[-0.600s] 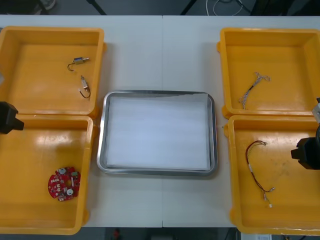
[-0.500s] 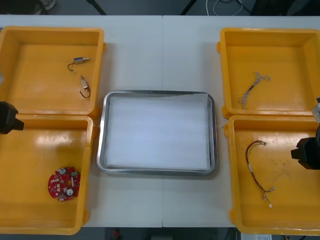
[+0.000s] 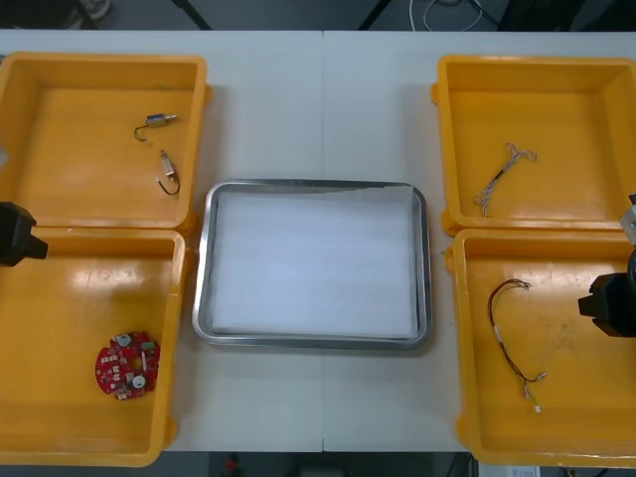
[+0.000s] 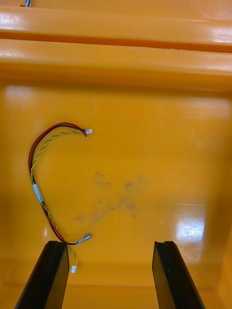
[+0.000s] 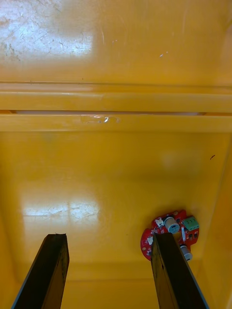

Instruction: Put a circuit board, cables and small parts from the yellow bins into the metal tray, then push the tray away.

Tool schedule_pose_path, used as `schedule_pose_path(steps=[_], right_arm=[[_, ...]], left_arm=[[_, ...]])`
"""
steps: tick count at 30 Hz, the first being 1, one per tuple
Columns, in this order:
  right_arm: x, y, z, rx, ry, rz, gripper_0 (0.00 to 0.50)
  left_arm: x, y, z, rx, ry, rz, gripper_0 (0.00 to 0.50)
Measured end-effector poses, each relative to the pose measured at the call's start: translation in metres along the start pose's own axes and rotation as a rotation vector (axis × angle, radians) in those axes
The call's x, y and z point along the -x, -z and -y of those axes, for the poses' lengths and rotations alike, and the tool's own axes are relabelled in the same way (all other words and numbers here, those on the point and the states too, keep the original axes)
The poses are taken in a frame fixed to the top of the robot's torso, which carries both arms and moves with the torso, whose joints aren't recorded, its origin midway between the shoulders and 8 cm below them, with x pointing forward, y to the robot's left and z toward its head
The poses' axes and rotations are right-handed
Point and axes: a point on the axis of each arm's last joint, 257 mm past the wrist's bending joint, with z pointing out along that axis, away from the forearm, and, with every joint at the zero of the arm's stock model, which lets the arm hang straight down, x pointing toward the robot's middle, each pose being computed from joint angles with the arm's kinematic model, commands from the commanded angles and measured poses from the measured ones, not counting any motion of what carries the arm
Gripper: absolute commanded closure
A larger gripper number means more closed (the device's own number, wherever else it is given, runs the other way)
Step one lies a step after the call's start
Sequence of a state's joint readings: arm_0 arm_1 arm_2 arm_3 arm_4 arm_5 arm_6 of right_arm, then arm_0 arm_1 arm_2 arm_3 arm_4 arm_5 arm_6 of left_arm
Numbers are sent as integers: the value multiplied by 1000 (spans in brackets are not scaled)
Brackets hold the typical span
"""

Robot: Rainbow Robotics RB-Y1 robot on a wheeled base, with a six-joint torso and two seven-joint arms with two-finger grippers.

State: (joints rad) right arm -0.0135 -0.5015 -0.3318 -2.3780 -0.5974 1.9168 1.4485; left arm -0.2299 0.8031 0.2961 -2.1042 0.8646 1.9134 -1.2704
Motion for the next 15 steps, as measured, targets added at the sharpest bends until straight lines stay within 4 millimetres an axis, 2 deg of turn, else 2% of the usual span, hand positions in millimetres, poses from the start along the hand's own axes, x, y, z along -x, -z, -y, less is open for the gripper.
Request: schedule_pose_path(steps=[15], right_arm=[[0, 0, 0, 0, 0, 0, 0]], left_arm=[[0, 0, 0, 0, 0, 0, 0]])
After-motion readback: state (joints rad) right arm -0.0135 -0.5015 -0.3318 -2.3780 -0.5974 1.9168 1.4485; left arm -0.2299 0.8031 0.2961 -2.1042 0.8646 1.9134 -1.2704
